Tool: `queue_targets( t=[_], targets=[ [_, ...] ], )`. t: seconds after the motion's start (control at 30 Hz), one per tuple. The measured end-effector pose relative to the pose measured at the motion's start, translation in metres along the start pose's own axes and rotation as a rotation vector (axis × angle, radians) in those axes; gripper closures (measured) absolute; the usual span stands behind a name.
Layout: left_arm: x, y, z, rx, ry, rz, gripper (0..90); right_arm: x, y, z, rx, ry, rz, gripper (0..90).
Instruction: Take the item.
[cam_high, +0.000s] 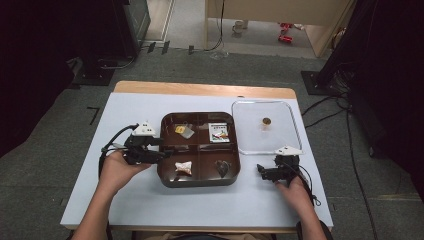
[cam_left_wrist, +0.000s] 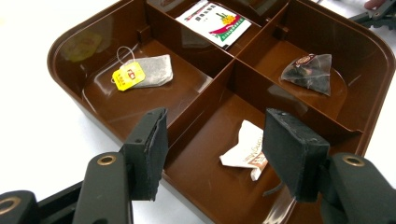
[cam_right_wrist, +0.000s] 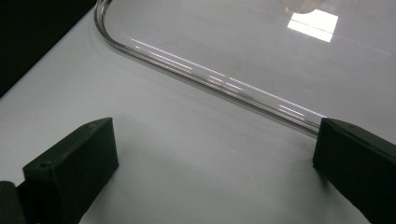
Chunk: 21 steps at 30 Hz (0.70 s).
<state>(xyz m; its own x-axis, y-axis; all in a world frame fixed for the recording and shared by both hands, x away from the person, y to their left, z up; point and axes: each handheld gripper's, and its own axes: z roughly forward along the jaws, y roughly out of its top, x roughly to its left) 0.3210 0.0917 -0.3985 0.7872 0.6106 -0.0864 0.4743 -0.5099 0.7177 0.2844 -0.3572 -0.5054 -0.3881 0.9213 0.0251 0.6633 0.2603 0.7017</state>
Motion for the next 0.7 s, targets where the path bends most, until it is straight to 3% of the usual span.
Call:
queue_targets(
  t=[0.33,0.43,0.53,0.7],
  targets=[
    [-0.013,0.004,0.01,0.007,-0.034,0.041,39.7,0.0,0.0,0.0,0.0,0.0,0.0,0.0],
    [-0.016,0.003,0.015,0.011,-0.064,0.048,37.2,0.0,0.0,0.0,0.0,0.0,-0.001,0.0],
    [-0.021,0.002,0.024,0.037,-0.091,0.077,35.6,0.0,0.0,0.0,0.0,0.0,-0.001,0.0],
    [-0.025,0.0,0.034,0.073,-0.096,0.1,35.7,0.0,0.0,0.0,0.0,0.0,-0.001,0.0]
  ],
)
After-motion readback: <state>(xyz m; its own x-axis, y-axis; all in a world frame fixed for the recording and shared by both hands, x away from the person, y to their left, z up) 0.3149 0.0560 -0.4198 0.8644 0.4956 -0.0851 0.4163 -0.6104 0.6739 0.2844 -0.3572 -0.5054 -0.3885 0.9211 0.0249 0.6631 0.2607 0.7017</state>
